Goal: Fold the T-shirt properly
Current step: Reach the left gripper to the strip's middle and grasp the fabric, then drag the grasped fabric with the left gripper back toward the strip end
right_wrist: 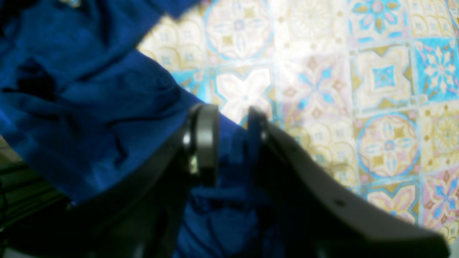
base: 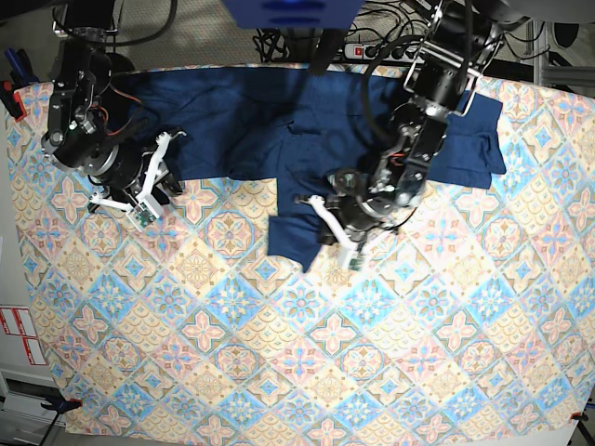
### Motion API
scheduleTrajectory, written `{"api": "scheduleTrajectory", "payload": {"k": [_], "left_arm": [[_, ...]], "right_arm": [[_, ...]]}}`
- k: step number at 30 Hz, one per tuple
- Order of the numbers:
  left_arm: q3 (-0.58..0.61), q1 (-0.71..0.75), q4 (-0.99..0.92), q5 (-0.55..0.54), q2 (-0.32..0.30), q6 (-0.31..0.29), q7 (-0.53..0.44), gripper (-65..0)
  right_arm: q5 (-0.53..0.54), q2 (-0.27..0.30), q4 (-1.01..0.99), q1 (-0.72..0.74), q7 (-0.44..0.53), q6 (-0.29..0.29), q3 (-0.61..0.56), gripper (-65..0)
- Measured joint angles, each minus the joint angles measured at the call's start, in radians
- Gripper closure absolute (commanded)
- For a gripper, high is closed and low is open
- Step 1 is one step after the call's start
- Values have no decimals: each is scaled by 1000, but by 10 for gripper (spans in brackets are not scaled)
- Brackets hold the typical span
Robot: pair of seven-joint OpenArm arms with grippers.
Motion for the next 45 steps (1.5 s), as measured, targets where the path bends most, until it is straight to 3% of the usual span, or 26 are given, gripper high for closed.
{"api": "scheduleTrajectory", "payload": {"k": [8,14,25,38,42,45], "left_arm": [[-191,297,415,0,-67,-3,14,0],[-338,500,610,3,-69,-5,16,0],[-545,676,692,6,-68,-9,8,0],[-694,734,693,8,-66,-9,7,0],[-694,739,692,9,-66,-9,34,-72],[-723,739,692,2,-63,-17,153,-175]], "right_arm": [[-5,0,-2,-2,-2,0,-8,-135],[-4,0,-2,-2,-1,1,-8,-135],[-3,0,-2,-2,0,1,-8,-135],[-3,0,-2,3,0,1,-8,-135],[-3,0,-2,4,0,1,-8,-135],[-3,0,-2,4,0,1,-9,-135]]}}
